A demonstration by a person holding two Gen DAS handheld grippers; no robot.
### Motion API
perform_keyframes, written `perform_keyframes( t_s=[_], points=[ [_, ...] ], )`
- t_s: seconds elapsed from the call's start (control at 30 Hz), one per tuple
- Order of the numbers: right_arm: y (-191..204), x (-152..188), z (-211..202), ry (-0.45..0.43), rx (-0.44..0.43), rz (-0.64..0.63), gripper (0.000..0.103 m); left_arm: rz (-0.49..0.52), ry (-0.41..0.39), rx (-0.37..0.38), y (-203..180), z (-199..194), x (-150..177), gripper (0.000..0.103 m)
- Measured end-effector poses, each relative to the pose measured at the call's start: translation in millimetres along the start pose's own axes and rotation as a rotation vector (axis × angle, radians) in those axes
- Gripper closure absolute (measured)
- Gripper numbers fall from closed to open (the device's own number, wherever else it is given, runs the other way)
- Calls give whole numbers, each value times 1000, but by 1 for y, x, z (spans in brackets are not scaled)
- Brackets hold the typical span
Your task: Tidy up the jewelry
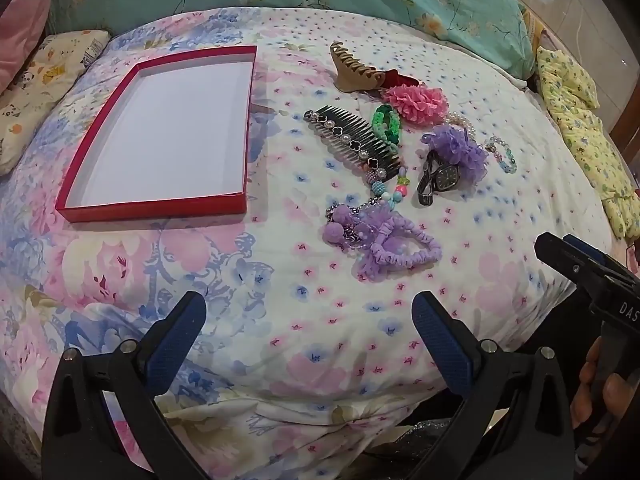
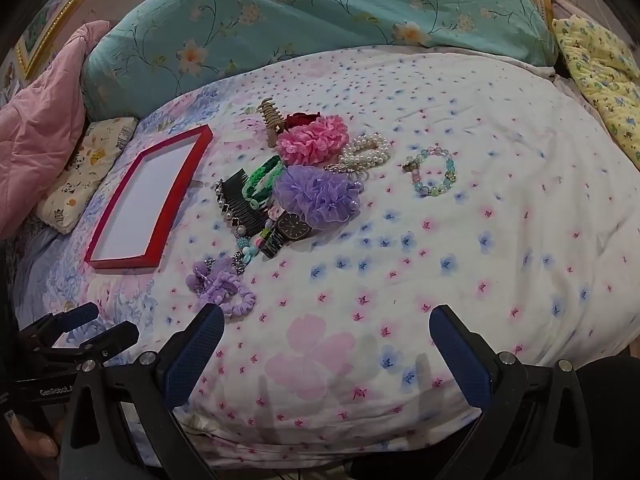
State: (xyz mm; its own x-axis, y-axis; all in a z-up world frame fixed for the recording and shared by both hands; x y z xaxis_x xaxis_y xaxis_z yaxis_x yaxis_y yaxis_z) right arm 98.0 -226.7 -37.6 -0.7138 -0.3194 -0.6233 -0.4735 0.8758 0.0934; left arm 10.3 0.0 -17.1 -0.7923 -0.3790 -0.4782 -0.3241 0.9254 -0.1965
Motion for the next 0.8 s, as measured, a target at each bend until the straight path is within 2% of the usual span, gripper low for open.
perform_keyframes(
  t_s=[0.8],
  points=[
    [-2, -1, 5, 2, -18, 14, 0, -5, 3, 4, -2, 13, 6, 0]
  ],
)
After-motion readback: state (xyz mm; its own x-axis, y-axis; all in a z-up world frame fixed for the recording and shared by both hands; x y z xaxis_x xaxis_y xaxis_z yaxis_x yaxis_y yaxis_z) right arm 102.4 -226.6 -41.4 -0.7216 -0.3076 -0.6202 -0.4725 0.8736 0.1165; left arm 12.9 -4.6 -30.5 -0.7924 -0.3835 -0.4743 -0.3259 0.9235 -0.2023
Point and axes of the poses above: each gripper's, at about its wrist camera, not at the fingertips, and z roughly the way its jaws point, y to its left, x to its underside, the point moved 2 cm from there along z, roughly the way its jaws point, and after that the axes turned 11 degrees about -z, right-handed, at the moved point
